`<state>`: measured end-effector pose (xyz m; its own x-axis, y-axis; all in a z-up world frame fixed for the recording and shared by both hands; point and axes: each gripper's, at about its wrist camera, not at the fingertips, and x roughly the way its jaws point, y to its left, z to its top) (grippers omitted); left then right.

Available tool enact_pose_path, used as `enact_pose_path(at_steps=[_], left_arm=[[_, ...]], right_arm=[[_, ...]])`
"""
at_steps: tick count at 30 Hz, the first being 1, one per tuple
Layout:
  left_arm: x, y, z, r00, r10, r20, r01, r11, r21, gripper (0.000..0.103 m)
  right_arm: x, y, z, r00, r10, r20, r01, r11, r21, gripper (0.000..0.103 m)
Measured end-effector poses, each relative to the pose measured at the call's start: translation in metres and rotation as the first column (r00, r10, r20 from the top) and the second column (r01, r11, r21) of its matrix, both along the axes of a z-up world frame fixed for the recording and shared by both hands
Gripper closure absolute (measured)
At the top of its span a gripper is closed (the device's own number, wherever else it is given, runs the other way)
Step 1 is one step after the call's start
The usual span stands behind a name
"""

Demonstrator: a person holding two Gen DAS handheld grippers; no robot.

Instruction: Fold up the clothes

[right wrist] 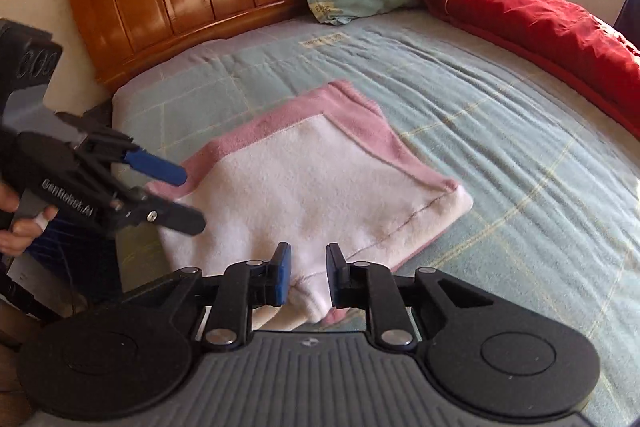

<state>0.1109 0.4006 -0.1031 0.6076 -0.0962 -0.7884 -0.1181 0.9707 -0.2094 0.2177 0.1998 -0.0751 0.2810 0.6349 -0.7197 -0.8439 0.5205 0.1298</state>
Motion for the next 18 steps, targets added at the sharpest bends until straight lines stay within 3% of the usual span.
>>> enact_pose_path(at_steps=[3, 6, 8, 12, 15, 18], left_arm=[[0.004, -0.004, -0.013, 0.999, -0.003, -0.041, 0.005, 0.999, 0.051, 0.023], [0.004, 0.011, -0.034, 0.994, 0.046, -0.094, -0.047, 0.999, -0.011, 0.023], [0.000, 0.019, -0.035, 0.995, 0.061, -0.083, -0.066, 0.996, -0.058, 0.023], [-0.002, 0.017, -0.005, 0.998, 0.056, -0.008, -0.056, 0.998, -0.042, 0.023], [0.016, 0.019, 0.011, 0.998, 0.050, 0.040, -0.049, 0.998, -0.026, 0.016], [0.043, 0.025, 0.006, 0.997, 0.072, 0.020, -0.071, 0.997, -0.040, 0.015]], right_arm=[[0.029, 0.012, -0.006, 0.998, -0.057, -0.011, 0.057, 0.998, 0.003, 0.081], [0.050, 0.021, -0.025, 0.993, -0.099, -0.062, 0.096, 0.994, -0.043, 0.081], [0.057, 0.023, -0.040, 0.989, -0.122, -0.079, 0.114, 0.988, -0.101, 0.081], [0.056, 0.018, -0.040, 0.988, -0.130, -0.088, 0.121, 0.988, -0.097, 0.075], [0.052, 0.016, -0.036, 0.987, -0.132, -0.088, 0.124, 0.988, -0.089, 0.069], [0.049, 0.015, -0.036, 0.988, -0.134, -0.083, 0.126, 0.987, -0.096, 0.069]])
